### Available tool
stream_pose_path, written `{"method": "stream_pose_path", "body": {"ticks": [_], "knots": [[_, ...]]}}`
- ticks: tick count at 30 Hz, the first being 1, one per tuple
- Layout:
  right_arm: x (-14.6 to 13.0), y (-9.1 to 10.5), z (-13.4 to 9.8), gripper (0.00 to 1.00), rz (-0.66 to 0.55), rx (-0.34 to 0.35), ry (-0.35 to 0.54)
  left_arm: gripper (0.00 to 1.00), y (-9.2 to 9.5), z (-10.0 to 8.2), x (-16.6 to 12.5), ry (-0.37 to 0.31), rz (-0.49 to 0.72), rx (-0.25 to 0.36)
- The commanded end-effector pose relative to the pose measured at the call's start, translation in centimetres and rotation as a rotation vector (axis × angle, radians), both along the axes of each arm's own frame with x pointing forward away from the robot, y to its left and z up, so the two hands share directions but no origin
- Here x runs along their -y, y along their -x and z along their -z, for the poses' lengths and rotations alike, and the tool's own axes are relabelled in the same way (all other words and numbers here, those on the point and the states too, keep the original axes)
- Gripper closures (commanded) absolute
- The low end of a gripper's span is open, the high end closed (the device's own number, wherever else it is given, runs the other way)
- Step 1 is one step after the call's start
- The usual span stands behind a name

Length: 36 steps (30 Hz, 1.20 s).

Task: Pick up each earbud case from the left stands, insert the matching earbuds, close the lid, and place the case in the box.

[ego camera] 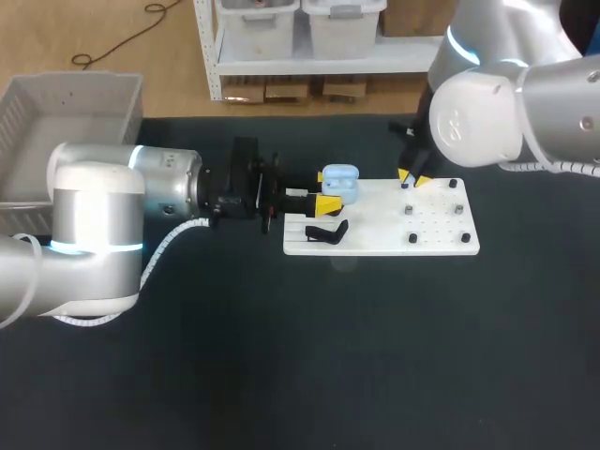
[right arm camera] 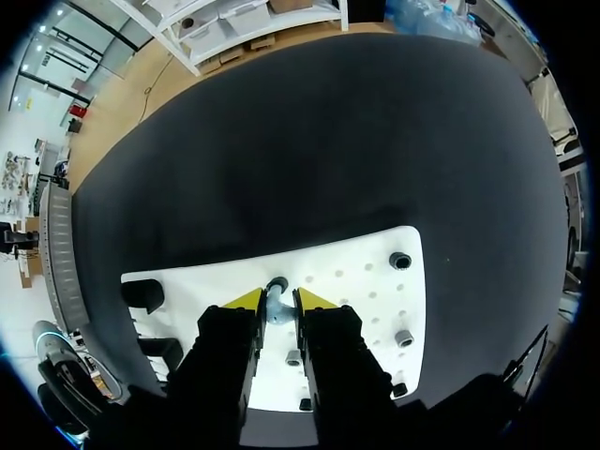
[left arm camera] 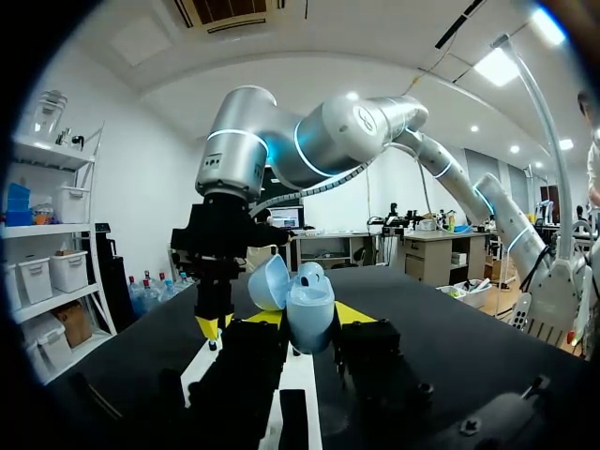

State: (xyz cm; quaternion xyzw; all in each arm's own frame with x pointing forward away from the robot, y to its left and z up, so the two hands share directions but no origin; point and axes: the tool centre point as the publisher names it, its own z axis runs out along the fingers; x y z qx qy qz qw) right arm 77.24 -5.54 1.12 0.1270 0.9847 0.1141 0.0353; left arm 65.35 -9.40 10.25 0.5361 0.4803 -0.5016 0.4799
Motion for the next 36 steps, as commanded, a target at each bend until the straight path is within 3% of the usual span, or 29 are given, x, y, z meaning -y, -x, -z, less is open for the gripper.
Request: {"method": "stream_pose_path", "body": {"ticks": [1,9,19,27,36], "knots": [[0.1,0.6,-0.9,1.0,0.001,0.003,0.004,1.0,0.1,0.0,0.0,-0.001,-0.002,0.0],[0.7,2.5,-4.0,1.0,0.016,0.01,0.028,1.0,0.1,0.0,0.0,-0.001,-0.002,0.0],[0.5,5.8,-9.9,1.0,0.047,0.048,0.056,1.0,0.1,0.0,0.0,-0.001,-0.002,0.0],[-1.3,8.5,-15.3,1.0,0.047,0.094,0.068,1.0,0.1,0.0,0.0,-0.001,-0.002,0.0],[-4.6,10.8,-18.8,1.0,-0.017,0.083,0.06,1.0,0.1,0.0,0.0,-0.001,-0.002,0.0]]}}
